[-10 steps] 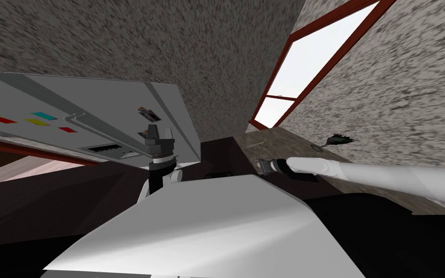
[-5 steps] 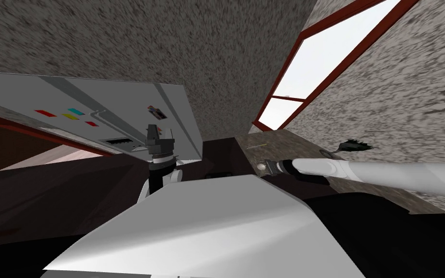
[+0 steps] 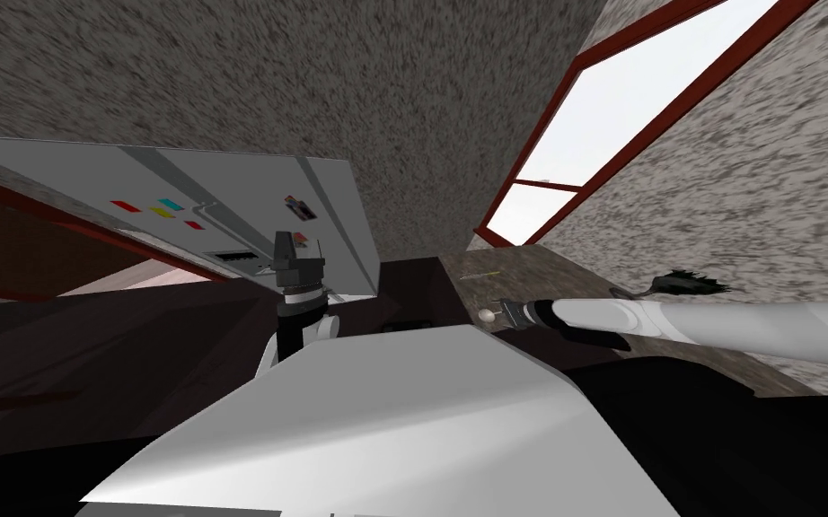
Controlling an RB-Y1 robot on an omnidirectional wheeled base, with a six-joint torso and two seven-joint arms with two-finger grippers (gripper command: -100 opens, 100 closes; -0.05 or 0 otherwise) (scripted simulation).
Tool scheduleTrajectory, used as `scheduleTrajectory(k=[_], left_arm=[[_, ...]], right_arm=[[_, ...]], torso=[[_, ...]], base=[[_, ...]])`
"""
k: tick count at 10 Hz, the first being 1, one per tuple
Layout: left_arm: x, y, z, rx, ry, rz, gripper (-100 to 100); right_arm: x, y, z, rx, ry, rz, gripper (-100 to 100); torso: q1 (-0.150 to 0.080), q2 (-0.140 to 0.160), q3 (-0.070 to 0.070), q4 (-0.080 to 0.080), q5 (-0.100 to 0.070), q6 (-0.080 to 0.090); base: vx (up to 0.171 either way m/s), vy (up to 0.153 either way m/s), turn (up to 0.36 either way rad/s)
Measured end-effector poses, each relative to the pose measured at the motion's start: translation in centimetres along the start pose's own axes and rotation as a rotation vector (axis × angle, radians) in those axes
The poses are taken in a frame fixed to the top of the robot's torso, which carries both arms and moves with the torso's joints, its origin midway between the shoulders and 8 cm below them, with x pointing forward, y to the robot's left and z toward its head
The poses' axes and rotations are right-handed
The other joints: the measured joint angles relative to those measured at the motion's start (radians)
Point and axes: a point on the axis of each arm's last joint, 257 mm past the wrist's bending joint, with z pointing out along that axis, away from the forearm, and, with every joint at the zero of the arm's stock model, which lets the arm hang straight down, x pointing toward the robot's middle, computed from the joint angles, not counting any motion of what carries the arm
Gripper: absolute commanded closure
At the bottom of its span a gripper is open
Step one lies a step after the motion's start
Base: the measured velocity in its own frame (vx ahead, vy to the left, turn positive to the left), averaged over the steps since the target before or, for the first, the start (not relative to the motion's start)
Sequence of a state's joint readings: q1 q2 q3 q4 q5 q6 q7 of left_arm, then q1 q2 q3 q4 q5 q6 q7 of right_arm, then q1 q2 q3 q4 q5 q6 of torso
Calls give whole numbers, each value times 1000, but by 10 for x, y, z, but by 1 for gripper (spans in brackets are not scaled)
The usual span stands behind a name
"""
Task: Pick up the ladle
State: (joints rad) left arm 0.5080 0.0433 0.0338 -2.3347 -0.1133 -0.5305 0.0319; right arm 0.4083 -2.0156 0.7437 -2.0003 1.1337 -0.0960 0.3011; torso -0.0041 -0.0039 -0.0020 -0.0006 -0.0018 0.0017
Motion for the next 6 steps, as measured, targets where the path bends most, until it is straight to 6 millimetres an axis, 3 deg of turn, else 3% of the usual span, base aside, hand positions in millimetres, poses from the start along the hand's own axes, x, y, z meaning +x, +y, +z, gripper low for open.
scheduleTrajectory(k=[2,4,5,6], left_arm=[[0,0,0,0,0,0,0],[0,0,0,0,0,0,0],[0,0,0,0,0,0,0],[0,0,0,0,0,0,0]], right_arm=[[7,21,3,-23,17,6,-100],[9,23,2,-24,21,11,-100],[9,23,2,-25,21,9,0],[9,23,2,-25,21,9,-100]], torso=[[-1,-2,-1,0,0,0],[3,0,0,0,1,0],[3,1,0,0,1,0],[3,1,1,0,1,0]], base=[[35,-31,42],[4,3,-5],[0,0,0],[5,25,-73]])
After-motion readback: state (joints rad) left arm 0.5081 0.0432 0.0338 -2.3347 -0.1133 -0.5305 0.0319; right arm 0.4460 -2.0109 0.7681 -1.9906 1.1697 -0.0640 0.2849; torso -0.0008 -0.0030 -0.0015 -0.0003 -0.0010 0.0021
